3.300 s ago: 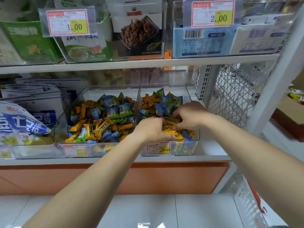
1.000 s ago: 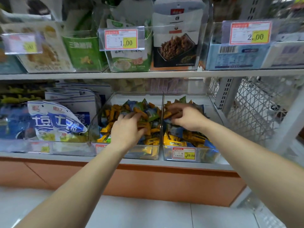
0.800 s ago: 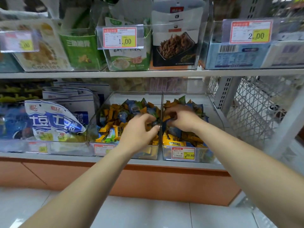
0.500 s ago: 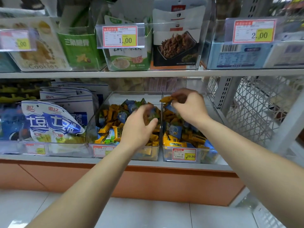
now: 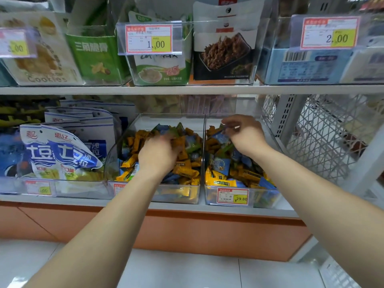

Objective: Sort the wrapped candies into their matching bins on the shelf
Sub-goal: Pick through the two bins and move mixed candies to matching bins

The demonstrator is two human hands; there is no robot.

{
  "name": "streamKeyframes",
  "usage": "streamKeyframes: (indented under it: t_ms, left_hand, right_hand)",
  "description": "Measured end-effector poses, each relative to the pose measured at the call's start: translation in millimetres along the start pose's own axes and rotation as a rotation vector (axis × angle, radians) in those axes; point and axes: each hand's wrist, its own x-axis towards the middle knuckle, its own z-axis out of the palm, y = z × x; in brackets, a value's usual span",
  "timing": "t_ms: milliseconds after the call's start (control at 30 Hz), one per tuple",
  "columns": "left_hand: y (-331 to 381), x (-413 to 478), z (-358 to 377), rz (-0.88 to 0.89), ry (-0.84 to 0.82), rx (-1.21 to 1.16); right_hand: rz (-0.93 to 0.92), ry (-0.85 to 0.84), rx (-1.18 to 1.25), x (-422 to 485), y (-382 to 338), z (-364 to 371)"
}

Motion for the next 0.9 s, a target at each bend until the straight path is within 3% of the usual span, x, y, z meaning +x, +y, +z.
streamKeyframes:
  t_ms: [67,167,267,333,400,667,767,900]
  left_hand:
    - [7,-6,-8,-0.010,0.017,0.030]
    - [47,-22,-17,0.234,0.175,-0.162]
    - [87,-44,-5,0.463,-0.086,-0.240]
    - [100,-54,14,0.427,-0.303,-0.158]
    - [104,-56,28,0.325,-0.419,-0.035]
    - [120,-34,45,0.153,-0.695,0.051]
    - [120,-24,42,0.097,-0.714,-0.043]
    - [110,-28,43,0.056,-0.611,-0.195]
  right_hand:
    - [-0.014,-0.048,-0.200,-1,3,-8]
    - [-0.116,-0.168,-0.223,-16,6,-31]
    - [-0.177,-0.416,-0.397,-35,18,-54]
    - [-0.145,-0.603,-0.519,-42,25,-60]
    - [-0.158,-0.683,-0.611,-44,28,-57]
    - [-0.092,-0.683,-0.544,-40,32,-45]
    - [-0.067,-0.720,-0.492,-38,32,-43]
    - [-0.118,-0.788,-0.543,-38,35,-37]
